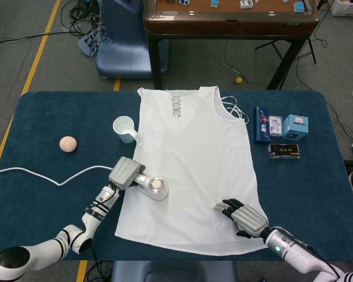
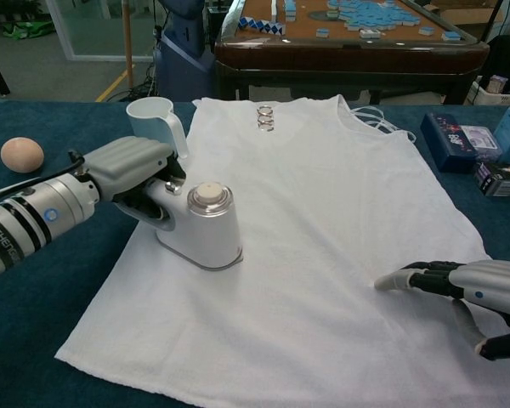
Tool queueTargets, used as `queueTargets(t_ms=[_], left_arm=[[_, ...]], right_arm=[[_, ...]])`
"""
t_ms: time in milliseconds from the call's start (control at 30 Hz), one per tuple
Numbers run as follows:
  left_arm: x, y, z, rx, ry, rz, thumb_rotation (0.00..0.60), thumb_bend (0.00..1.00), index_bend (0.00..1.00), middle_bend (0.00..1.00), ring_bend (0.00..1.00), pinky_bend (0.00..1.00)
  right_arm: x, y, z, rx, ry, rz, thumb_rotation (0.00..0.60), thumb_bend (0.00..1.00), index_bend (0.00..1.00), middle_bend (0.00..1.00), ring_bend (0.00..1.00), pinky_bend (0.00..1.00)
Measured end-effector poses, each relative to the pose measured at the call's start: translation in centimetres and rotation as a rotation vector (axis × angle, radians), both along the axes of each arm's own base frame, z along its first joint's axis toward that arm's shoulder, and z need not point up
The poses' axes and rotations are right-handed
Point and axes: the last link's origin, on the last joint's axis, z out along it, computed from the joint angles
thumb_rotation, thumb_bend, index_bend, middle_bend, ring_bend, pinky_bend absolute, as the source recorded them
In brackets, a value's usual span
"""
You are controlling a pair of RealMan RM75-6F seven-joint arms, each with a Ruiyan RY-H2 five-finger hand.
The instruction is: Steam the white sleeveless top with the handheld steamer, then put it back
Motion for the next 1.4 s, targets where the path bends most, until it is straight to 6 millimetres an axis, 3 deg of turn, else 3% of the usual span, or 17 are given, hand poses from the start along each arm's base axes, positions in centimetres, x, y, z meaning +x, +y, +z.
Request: queueTargets(t_ms=[200, 333, 1067, 1400], left_arm=[[-1.2, 1.6, 0.7, 0.039, 0.008, 0.046, 0.6, 0.2, 0.94, 0.86, 0.73, 0.74], [-0.9, 1.7, 0.5, 0.024, -0.025, 0.076, 0.6, 0.2, 0.94, 0.86, 0.72, 0.74], [5.2, -1.2, -4.1, -0.043, -0.029, -0.021, 0.6, 0.2, 0.94, 0.86, 0.72, 0.74], [3.7, -1.7, -3.1, -0.052, -0.005, -0.02, 0.6, 0.2, 0.94, 0.86, 0.72, 0.74]], right_arm=[[0.0, 0.0, 0.1, -0.003, 0.001, -0.002, 0.6, 1.0, 0.0, 0.1, 0.03, 0.05], [0.0, 0.0, 0.0, -0.003, 0.0, -0.001, 0.6, 1.0, 0.0, 0.1, 0.03, 0.05], [-0.2, 0.3, 0.2, -0.004, -0.004, -0.007, 0.6, 1.0, 0.0, 0.1, 0.03, 0.05], [-0.1, 0.2, 0.3, -0.002, -0.006, -0.001, 0.6, 1.0, 0.0, 0.1, 0.03, 0.05]])
